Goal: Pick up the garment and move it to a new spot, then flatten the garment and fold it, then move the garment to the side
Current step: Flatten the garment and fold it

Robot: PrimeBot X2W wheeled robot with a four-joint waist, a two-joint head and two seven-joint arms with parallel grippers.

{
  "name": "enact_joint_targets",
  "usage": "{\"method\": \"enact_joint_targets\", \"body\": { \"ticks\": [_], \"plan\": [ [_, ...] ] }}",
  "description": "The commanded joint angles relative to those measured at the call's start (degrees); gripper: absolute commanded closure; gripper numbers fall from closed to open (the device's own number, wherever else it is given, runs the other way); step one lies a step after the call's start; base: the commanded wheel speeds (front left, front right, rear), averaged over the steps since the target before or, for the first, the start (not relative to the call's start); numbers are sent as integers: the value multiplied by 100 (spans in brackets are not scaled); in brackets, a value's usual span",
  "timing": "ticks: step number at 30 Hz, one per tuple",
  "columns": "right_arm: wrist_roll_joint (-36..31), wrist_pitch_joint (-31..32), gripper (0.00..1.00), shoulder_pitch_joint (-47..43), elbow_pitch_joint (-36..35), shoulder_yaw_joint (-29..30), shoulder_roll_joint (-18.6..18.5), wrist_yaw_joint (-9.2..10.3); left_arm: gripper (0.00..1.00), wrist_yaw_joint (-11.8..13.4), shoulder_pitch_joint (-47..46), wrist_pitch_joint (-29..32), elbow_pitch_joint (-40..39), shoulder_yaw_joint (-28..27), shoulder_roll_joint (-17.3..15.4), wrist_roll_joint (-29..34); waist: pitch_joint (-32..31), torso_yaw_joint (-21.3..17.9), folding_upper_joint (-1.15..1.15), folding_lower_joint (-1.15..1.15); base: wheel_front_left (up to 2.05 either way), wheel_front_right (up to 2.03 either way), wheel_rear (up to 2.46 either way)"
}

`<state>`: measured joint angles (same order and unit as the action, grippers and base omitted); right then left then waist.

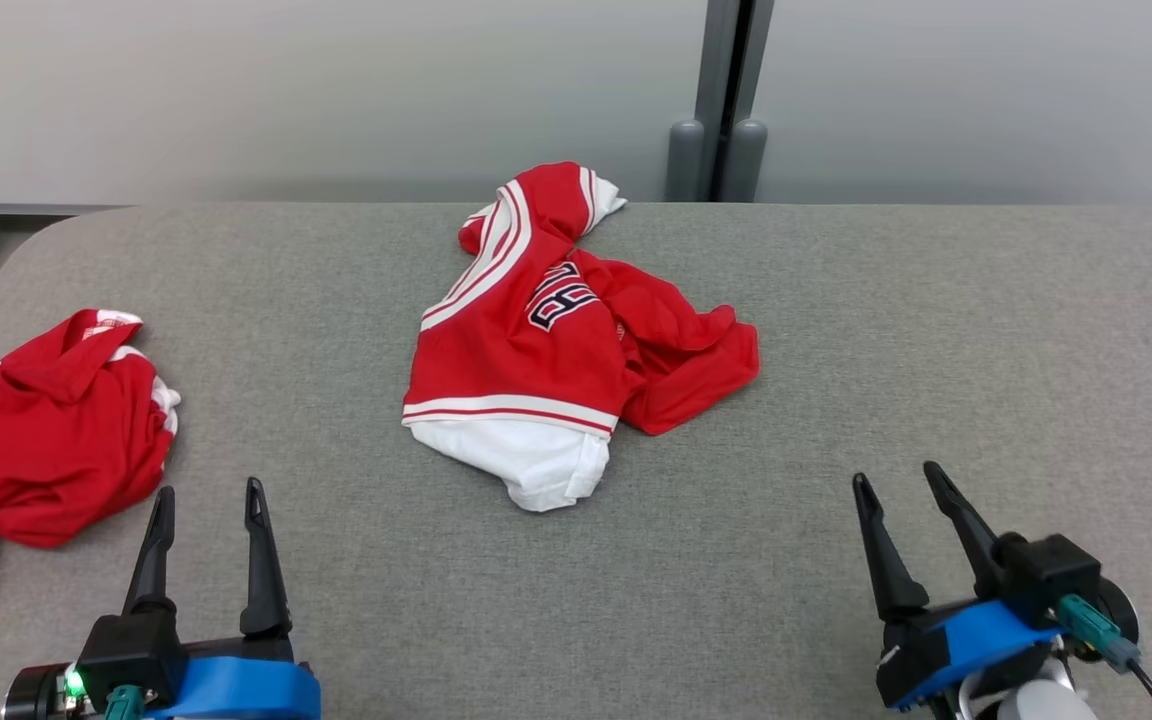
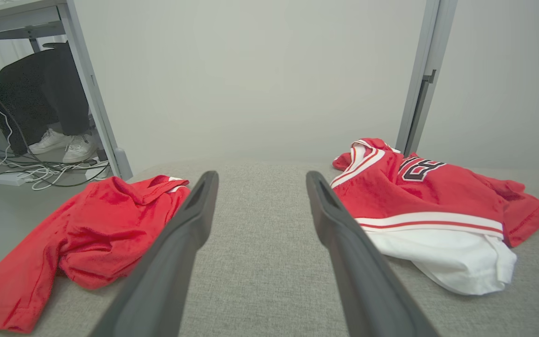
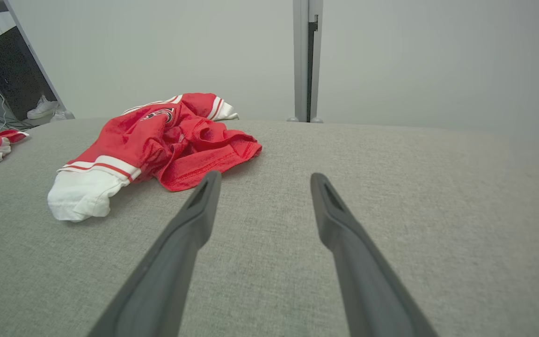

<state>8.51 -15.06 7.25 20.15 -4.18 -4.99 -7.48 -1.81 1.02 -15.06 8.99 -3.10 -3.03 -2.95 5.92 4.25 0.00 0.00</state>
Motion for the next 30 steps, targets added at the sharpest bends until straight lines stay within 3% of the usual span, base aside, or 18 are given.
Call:
{"method": "enact_joint_targets", "body": {
  "ticks": [1, 14, 30],
  "plan": [
    [-53, -16, 0, 154, 38, -65, -73, -2, 0, 15, -109, -17, 2, 9, 5, -15, 30, 45, 0, 0, 0, 0, 0],
    [-153, -16, 0, 1686, 1332, -1164, -520, -2, 0, 61, -498, -17, 46, 553, 14, -245, 480, 746, 0, 0, 0, 0, 0],
    [-77, -16, 0, 3100, 3054, -1828, -787, -2, 0, 327, -1012, -17, 11, 1344, 15, -666, 1210, 1558, 0, 0, 0, 0, 0]
  ]
}}
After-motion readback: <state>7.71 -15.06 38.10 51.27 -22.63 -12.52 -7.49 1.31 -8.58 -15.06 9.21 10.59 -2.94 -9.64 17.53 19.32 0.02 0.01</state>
